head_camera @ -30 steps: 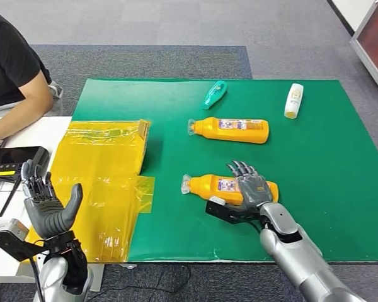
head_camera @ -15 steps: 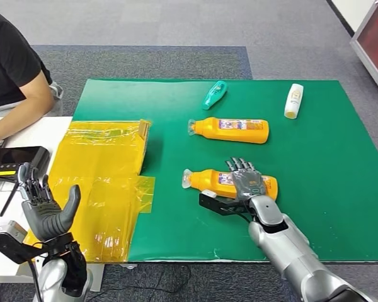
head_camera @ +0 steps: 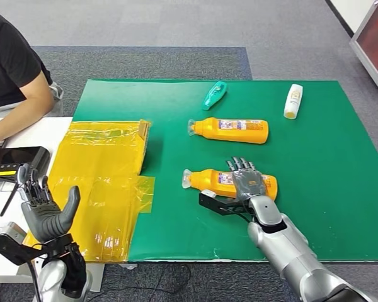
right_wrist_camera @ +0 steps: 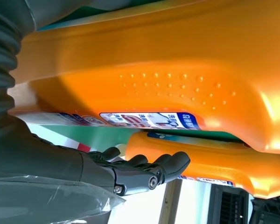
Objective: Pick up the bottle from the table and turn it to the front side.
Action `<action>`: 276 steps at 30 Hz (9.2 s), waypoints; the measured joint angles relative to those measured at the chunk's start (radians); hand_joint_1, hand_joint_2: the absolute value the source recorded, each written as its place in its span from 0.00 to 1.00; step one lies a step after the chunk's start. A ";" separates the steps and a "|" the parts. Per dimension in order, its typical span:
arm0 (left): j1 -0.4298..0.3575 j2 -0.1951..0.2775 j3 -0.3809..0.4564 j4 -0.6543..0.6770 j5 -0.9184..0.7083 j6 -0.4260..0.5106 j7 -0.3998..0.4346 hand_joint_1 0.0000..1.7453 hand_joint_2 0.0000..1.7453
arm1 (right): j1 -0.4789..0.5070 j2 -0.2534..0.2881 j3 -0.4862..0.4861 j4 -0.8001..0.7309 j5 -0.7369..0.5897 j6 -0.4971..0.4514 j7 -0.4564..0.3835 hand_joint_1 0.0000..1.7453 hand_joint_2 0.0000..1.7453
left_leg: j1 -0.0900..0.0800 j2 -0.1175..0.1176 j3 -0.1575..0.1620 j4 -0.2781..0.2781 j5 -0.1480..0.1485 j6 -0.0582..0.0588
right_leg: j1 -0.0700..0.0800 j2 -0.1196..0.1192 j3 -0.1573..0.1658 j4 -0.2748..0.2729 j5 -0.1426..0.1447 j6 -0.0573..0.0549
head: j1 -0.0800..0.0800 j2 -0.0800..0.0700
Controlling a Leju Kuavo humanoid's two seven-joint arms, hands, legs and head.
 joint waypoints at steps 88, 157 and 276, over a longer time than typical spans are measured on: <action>0.019 0.024 -0.004 -0.050 -0.031 0.015 0.000 0.00 1.00 | 0.040 -0.010 -0.075 -0.050 -0.022 0.072 -0.068 1.00 1.00 | 0.000 0.000 0.002 0.000 -0.002 0.000 | 0.000 0.000 0.002 0.000 -0.002 0.000 | 0.000 0.000; -0.369 0.012 -0.259 0.308 0.355 -0.250 0.118 0.00 1.00 | 0.156 0.151 -0.095 -0.344 -1.025 0.204 -0.837 1.00 1.00 | 0.000 0.000 -0.007 0.000 0.000 -0.001 | 0.000 0.000 -0.008 0.002 -0.001 -0.001 | 0.000 0.000; -0.385 0.064 -0.609 0.313 0.167 -0.183 0.200 0.00 1.00 | 0.076 0.191 0.073 -0.155 -0.963 -0.230 -0.875 1.00 1.00 | 0.000 0.000 -0.022 0.000 0.009 -0.002 | 0.000 -0.001 -0.022 0.002 0.008 -0.003 | 0.000 0.000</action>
